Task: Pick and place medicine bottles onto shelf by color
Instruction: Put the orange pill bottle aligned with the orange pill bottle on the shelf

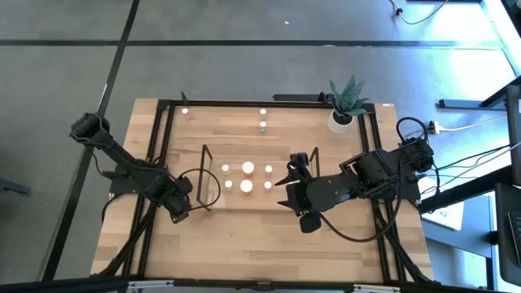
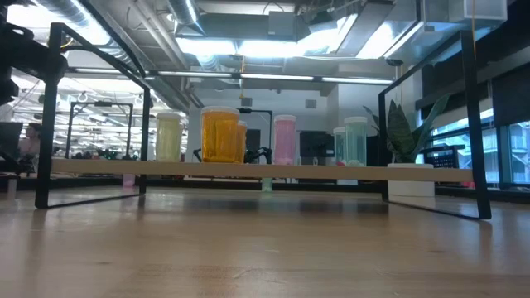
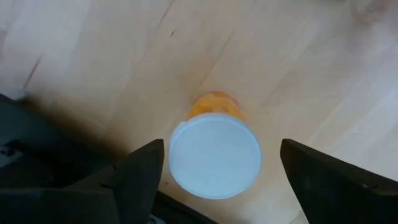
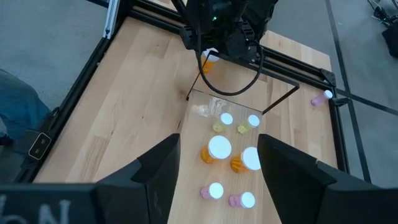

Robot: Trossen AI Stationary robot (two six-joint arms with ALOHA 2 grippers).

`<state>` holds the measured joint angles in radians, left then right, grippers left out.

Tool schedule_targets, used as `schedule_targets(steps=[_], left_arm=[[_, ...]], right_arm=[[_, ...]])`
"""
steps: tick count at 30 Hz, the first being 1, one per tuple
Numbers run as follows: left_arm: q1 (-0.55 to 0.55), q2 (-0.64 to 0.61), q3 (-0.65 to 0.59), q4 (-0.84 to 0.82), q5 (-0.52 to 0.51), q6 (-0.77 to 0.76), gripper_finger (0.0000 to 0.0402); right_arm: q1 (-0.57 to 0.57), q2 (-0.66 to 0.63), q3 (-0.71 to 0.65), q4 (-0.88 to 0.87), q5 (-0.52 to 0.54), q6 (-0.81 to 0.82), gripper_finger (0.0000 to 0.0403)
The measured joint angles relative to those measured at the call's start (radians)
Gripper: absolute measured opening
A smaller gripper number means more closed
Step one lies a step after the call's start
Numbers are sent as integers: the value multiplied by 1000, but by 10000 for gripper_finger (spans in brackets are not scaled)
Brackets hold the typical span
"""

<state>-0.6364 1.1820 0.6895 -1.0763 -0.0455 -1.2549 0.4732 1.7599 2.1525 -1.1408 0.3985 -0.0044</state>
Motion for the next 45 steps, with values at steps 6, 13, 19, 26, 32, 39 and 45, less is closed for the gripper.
schedule_targets(steps=[6, 13, 19, 26, 32, 39, 45], left_arm=[[1, 57, -7, 5, -2, 0, 315], [1, 87, -7, 13, -2, 1, 296], [1, 87, -7, 16, -2, 0, 243], [1, 87, -6, 17, -1, 0, 188], [1, 87, -6, 16, 14, -21, 185], [-35, 87, 1, 15, 66, -61, 185], [-93, 87, 78, 15, 75, -148, 184]], right_arm=[[0, 0, 0, 0, 0, 0, 217], [0, 0, 0, 0, 0, -1, 217], [0, 0, 0, 0, 0, -1, 217], [0, 0, 0, 0, 0, 0, 217], [0, 0, 0, 0, 0, 0, 217], [0, 0, 0, 0, 0, -1, 217], [0, 0, 0, 0, 0, 0, 217]])
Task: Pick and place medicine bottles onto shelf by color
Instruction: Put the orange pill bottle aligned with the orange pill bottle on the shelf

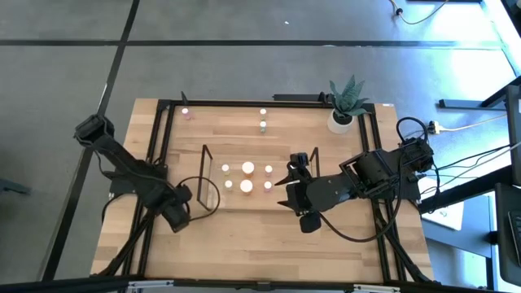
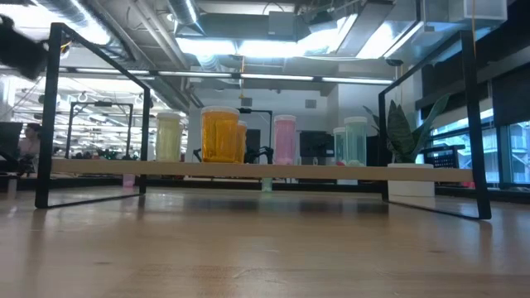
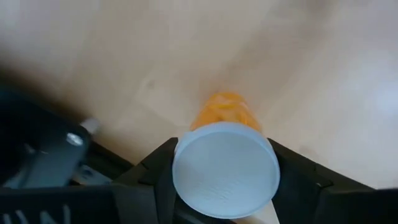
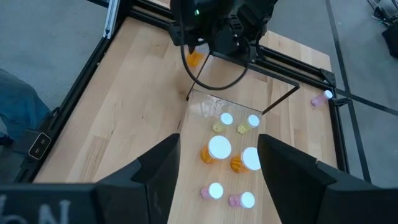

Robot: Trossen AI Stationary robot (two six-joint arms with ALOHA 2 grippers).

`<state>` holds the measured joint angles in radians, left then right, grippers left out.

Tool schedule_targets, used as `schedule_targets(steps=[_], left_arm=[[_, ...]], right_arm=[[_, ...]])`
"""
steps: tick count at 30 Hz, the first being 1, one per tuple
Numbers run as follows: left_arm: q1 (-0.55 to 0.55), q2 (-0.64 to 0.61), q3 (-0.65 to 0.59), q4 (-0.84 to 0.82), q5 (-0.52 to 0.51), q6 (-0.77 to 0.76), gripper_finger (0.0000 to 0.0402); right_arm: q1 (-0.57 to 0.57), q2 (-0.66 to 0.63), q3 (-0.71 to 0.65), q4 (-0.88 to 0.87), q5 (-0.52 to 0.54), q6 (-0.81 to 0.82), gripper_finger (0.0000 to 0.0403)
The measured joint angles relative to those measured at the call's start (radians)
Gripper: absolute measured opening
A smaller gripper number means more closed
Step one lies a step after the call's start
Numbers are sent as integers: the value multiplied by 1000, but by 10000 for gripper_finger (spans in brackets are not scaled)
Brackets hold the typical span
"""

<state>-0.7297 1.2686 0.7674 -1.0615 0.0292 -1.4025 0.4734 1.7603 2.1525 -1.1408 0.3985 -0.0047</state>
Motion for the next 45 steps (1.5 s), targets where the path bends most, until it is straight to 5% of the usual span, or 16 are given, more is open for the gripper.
schedule_targets(steps=[16, 23, 27, 35, 45], left_arm=[[-132, -1, 271, -4, -19, -244, 184], [-156, -1, 370, 1, -157, -267, 184], [-155, -1, 412, 1, -238, -218, 184], [-140, 5, 469, 2, -355, -78, 184], [-8, 119, 598, -3, -349, 255, 184]], right_arm=[[0, 0, 0, 0, 0, 0, 217], [0, 0, 0, 0, 0, 1, 217], [0, 0, 0, -5, -39, 35, 217], [18, -2, 0, -18, -328, -3, 217], [28, -15, 1, -53, -340, 27, 217]])
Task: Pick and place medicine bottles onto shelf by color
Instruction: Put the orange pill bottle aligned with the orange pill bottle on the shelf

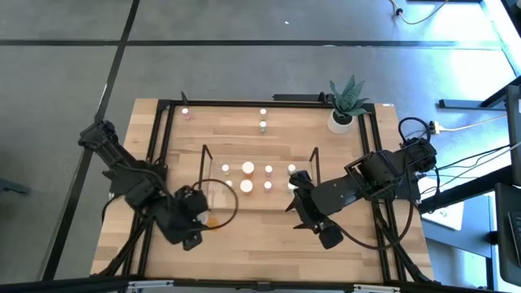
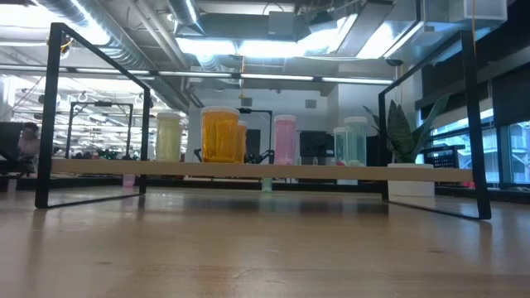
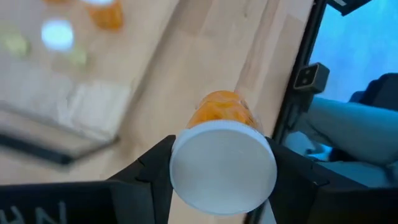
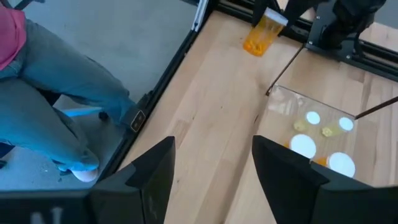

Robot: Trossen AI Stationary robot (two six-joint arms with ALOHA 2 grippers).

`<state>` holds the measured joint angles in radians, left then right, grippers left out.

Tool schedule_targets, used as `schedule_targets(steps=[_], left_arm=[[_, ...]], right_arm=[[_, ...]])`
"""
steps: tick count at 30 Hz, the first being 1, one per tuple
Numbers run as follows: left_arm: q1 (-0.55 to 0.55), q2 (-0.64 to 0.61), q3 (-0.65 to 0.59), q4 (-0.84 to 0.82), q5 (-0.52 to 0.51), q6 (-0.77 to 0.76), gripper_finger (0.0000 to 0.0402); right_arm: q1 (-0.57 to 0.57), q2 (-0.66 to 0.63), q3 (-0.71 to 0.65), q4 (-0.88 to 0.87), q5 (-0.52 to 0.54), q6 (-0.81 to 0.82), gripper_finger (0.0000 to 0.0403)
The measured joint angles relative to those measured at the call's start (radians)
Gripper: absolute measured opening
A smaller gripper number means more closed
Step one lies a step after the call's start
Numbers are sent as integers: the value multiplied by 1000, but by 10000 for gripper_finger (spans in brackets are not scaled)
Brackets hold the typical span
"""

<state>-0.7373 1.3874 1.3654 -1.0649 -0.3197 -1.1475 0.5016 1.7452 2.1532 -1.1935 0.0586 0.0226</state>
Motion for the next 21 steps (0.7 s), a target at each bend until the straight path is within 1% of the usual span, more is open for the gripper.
schedule_targets(steps=[5, 12, 14, 18, 21], left_arm=[[87, 82, 67, -2, 4, 181, 184], [221, 209, 139, -20, 79, 389, 184], [253, 240, 157, -19, 83, 445, 184], [305, 290, 177, -4, 85, 529, 184], [336, 324, 177, 13, 117, 574, 185]], right_arm=[[0, 0, 0, -6, 0, 5, 217], [0, 0, 0, -22, 1, 30, 217], [0, 0, 0, -24, 1, 41, 217], [-2, 0, 0, -40, 1, 60, 217], [-2, 0, 0, -41, 1, 78, 217]])
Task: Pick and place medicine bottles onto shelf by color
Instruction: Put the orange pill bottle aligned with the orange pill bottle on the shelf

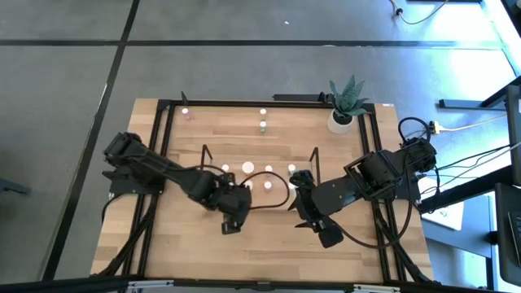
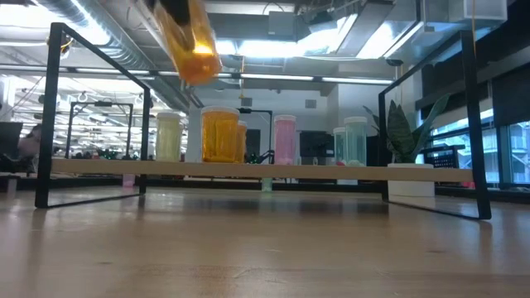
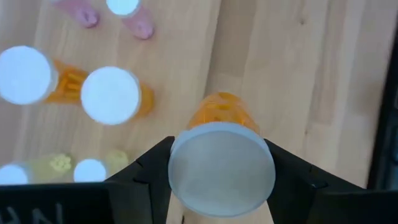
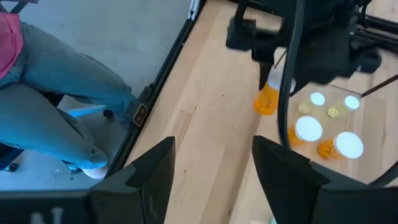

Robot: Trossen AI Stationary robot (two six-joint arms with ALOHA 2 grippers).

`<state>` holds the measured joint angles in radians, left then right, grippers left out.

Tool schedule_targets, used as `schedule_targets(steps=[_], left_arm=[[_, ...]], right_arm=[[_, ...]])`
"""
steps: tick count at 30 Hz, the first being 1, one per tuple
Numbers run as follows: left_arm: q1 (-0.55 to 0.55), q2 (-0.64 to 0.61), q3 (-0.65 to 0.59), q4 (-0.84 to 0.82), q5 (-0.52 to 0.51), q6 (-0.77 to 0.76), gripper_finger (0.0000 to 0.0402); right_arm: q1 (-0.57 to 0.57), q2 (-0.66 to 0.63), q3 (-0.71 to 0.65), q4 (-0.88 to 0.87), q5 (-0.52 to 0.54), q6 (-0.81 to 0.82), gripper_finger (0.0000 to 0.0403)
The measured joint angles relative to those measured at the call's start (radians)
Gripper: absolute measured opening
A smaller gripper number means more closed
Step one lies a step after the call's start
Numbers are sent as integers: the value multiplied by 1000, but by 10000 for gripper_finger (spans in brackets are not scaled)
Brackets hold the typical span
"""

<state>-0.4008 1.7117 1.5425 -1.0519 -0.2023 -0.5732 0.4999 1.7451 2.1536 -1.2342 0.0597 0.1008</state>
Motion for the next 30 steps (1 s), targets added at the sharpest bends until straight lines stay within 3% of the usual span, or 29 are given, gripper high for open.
schedule_targets(steps=[10, 20, 26, 30], left_arm=[[54, 100, 0, 1, 44, 60, 185], [86, 106, -1, 24, 37, 63, 185], [94, 131, -4, 33, 61, 86, 185], [94, 146, -4, 26, 63, 88, 185]], right_arm=[[0, 0, 0, -20, 2, 2, 217], [0, 0, 0, -21, 5, -4, 217], [0, 0, 0, -23, 93, -5, 217], [0, 0, 0, -24, 97, -5, 217]])
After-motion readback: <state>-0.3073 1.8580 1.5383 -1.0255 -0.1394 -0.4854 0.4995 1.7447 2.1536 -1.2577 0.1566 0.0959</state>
